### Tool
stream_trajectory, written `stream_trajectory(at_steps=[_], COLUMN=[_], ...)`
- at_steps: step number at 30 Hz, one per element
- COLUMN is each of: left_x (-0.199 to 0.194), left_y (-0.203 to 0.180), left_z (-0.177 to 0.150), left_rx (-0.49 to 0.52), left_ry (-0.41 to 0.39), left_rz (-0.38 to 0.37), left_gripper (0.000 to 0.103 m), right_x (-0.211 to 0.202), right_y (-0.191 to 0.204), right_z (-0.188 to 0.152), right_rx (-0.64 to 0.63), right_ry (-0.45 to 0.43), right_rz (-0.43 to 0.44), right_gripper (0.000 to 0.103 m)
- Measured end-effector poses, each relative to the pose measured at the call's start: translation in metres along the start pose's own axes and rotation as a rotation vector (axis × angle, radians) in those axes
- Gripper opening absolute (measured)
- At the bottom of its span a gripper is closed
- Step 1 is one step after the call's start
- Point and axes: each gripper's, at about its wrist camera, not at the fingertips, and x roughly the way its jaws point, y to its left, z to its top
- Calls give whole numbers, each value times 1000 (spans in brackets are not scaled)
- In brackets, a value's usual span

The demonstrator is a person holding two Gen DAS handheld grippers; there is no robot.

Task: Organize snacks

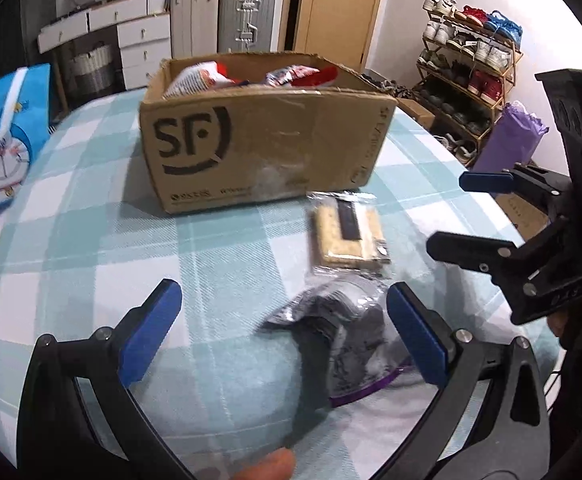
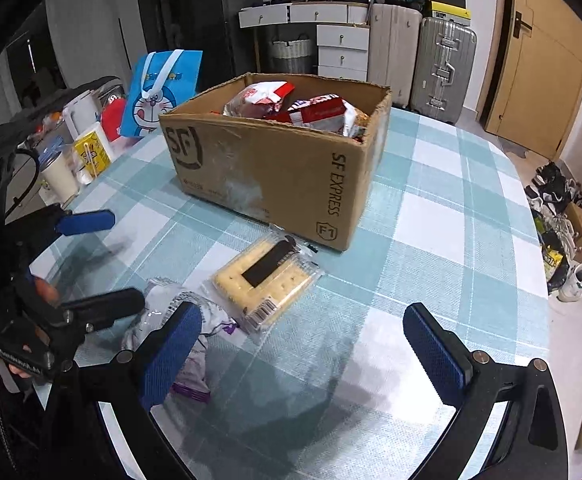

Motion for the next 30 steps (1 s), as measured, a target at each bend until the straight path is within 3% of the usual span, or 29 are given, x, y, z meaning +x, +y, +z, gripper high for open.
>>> stream_trajectory(at_steps=[4, 13, 19, 30], left_x=[10, 32, 36, 42], left_y=[-6, -21, -14, 21], left_z=[-4, -12, -8, -1], left_rx=[-19, -21, 1, -56], left_ry=[37, 78, 81, 82], left_rz=[-56, -65, -12, 41], left_gripper=[102, 102, 102, 102], right_x=[-1, -2, 2, 31], right_y=[-6, -14, -16, -17], right_z=[-1, 1, 1, 0], right_rx=[8, 50, 67, 156], right_ry=[-7, -27, -25, 14], right_rz=[-34, -36, -20, 13], right_gripper=[103, 103, 103, 103])
